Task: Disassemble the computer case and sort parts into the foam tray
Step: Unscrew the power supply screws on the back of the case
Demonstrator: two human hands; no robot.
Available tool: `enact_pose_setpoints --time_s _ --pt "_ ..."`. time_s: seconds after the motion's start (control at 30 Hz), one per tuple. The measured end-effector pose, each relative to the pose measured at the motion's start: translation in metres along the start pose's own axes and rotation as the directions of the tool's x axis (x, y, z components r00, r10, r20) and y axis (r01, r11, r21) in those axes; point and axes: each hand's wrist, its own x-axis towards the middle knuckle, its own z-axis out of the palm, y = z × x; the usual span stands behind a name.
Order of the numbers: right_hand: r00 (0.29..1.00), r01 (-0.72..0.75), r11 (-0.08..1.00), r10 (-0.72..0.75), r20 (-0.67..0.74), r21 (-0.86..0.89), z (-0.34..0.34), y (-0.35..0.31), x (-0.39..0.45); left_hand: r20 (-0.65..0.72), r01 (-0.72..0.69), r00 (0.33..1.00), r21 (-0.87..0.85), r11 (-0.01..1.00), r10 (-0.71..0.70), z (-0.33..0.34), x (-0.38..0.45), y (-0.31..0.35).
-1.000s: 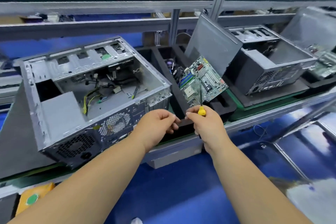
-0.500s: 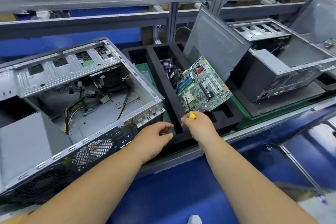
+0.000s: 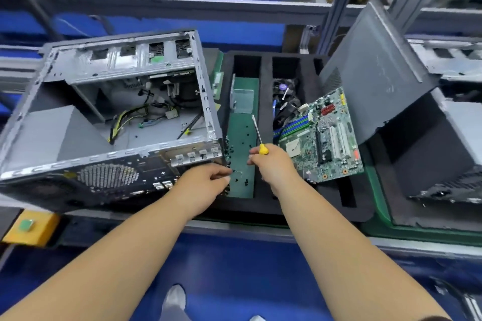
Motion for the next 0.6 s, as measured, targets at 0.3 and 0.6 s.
enact_pose_setpoints --time_s 0.3,0.6 --pt "0.999 0.026 0.994 -0.029 0.027 0.106 -0.018 0.011 -0.024 -0.084 0.017 0.996 -0.08 0.997 -0.024 0.006 -0.016 0.007" --pt "0.986 0.121 0.971 -0.142 0.09 0.204 0.009 0.006 -0.065 -0.079 -0.018 0.997 -0.157 0.987 0.006 -0.003 -0.041 -0.003"
